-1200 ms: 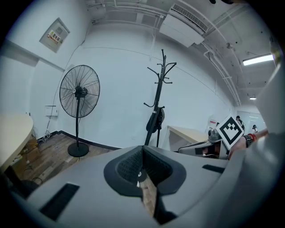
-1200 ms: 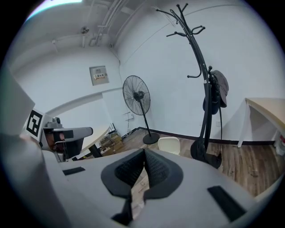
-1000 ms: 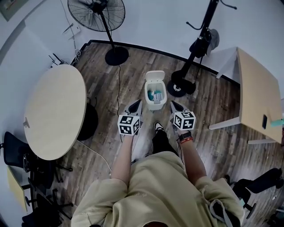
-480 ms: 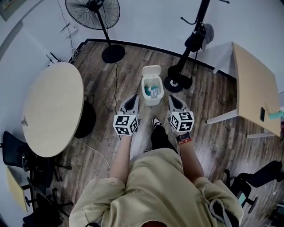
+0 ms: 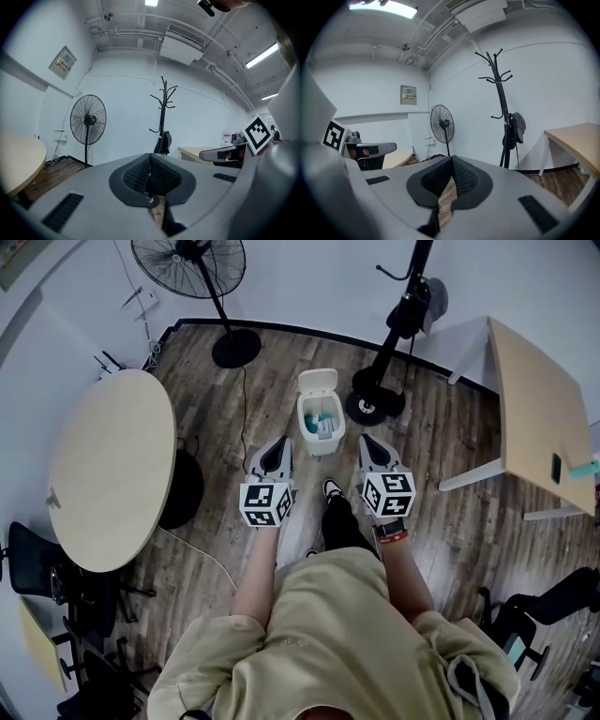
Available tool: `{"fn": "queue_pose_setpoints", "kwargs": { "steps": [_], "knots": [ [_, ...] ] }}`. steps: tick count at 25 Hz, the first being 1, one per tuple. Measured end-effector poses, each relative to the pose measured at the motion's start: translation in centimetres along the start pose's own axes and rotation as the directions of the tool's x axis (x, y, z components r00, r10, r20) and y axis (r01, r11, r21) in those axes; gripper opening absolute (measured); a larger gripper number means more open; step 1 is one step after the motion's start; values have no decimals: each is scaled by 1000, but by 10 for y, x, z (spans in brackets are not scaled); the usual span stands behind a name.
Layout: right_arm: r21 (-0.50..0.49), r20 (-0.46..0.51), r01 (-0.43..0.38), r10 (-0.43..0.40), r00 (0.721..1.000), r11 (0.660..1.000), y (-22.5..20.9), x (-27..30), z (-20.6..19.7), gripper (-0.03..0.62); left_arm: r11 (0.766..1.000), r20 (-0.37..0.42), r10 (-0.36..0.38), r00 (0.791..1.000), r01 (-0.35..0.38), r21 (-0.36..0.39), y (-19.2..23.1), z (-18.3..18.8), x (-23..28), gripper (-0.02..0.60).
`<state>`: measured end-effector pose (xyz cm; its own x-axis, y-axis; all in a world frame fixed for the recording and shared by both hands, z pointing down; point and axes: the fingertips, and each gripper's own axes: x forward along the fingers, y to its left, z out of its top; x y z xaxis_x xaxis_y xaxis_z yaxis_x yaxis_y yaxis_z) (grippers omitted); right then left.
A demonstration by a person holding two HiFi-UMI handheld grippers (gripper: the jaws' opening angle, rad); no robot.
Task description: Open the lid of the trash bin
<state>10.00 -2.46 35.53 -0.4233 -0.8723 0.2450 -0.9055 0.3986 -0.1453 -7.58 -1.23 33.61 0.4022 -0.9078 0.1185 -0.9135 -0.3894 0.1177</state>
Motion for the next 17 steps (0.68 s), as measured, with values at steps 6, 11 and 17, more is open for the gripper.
{"fn": "queue_pose_setpoints", "kwargs": {
  "steps": [6,11,17],
  "knots": [
    [0,8,-2,2,1000,1000,3,-5,7,15,1000,-1,-7,1000,7,15,-2,-1,1,23],
    [-9,5,-2,2,1000,1000,-2,-14,9,15,1000,-17,-2,1000,2,24,0,-11,2,23],
    [-25,-9,-23,23,1000,999,-5,-8,0,15,1000,-135,-2,991,4,20,19,-68,3,24]
  ]
}}
